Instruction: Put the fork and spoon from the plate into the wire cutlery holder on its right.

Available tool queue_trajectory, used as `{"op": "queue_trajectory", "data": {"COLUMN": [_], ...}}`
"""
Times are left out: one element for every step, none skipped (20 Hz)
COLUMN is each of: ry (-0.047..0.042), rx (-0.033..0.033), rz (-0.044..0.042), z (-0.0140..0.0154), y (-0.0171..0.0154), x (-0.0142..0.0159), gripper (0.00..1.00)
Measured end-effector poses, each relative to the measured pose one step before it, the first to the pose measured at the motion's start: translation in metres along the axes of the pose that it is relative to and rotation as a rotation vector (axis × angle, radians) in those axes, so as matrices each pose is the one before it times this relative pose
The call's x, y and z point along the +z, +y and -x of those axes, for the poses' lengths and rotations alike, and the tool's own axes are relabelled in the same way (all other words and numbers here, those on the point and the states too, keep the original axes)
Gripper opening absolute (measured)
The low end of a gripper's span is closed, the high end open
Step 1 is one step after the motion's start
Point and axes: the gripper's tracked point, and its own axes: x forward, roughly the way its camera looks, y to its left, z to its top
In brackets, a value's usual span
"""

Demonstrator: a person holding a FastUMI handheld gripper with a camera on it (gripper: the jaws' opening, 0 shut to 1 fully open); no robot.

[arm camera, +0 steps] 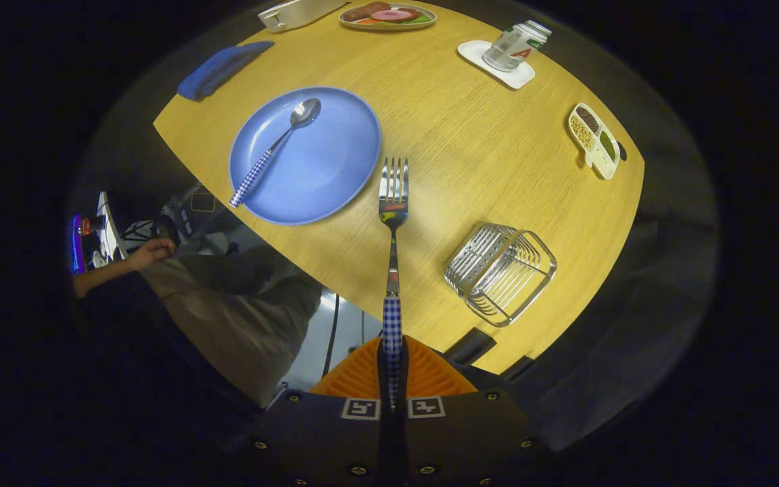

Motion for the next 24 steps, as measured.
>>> {"op": "queue_trajectory", "data": {"ry": [0.0122, 0.01485, 0.01296, 0.01816, 0.02406, 0.01873, 0.01333, 0.01214, 0.01204, 0.00755, 0.00524, 0.00322, 0.00391, 0.00881, 0.00904, 0.0099, 0.01089, 0.01466, 0.01025, 0.01126, 0.01036, 0.0077, 0.01227, 0.01522], "rx": [-0.00037, 0.0018, 0.00155, 0.00219, 0.00423, -0.00487, -0.01774, -0.00201, 0.00942, 0.00067, -0.01071, -0.00408, 0.01765, 0.01619, 0.00246, -0.00201, 0.00627, 0.01302, 0.00723, -0.00092, 0.00189, -0.00635, -0.00898, 0.00169], "rz": [0.00024, -0.00167, -0.00621, -0.00771, -0.00564, -0.00633, -0.00437, -0.00523, -0.01681, -0.02107, -0.01217, -0.0044, -0.0153, -0.01073, -0.00214, -0.00533, -0.0025, 0.00034, 0.0012, 0.00293, -0.00212, -0.00586, -0.00078, -0.0016], "z": [0.00317, 0.00406, 0.00084, 0.00227, 0.0016, 0.00222, 0.00107, 0.00089, -0.00075, 0.00011, -0.00024, -0.00027, -0.00209, -0.00176, -0.00207, -0.00022, -0.00169, -0.00015, -0.00312, -0.0013, -0.00073, -0.00374, -0.00168, -0.00221], "y": [-0.00537, -0.00495, -0.00571, -0.00634, -0.00567, -0.00758, -0.00931, -0.00635, -0.0045, -0.00595, -0.00698, -0.00522, 0.00014, 0.00001, -0.00269, -0.00288, -0.00096, 0.00029, -0.00027, -0.00287, -0.00166, -0.00325, -0.00358, -0.00128], "x": [-0.00813, -0.00663, -0.00707, -0.00762, -0.00985, -0.00787, -0.00583, -0.00376, -0.00572, -0.003, -0.0013, -0.00027, 0.00043, -0.00089, -0.00115, -0.00015, -0.00159, -0.00058, -0.00038, 0.00018, 0.00271, 0.00338, 0.00253, 0.00361], "gripper": [0.01, 0.01, 0.01, 0.01, 0.01, 0.01, 0.01, 0.0, 0.01, 0.01, 0.01, 0.01, 0.01, 0.0, 0.01, 0.01, 0.01, 0.01, 0.01, 0.01, 0.01, 0.01, 0.01, 0.0]}}
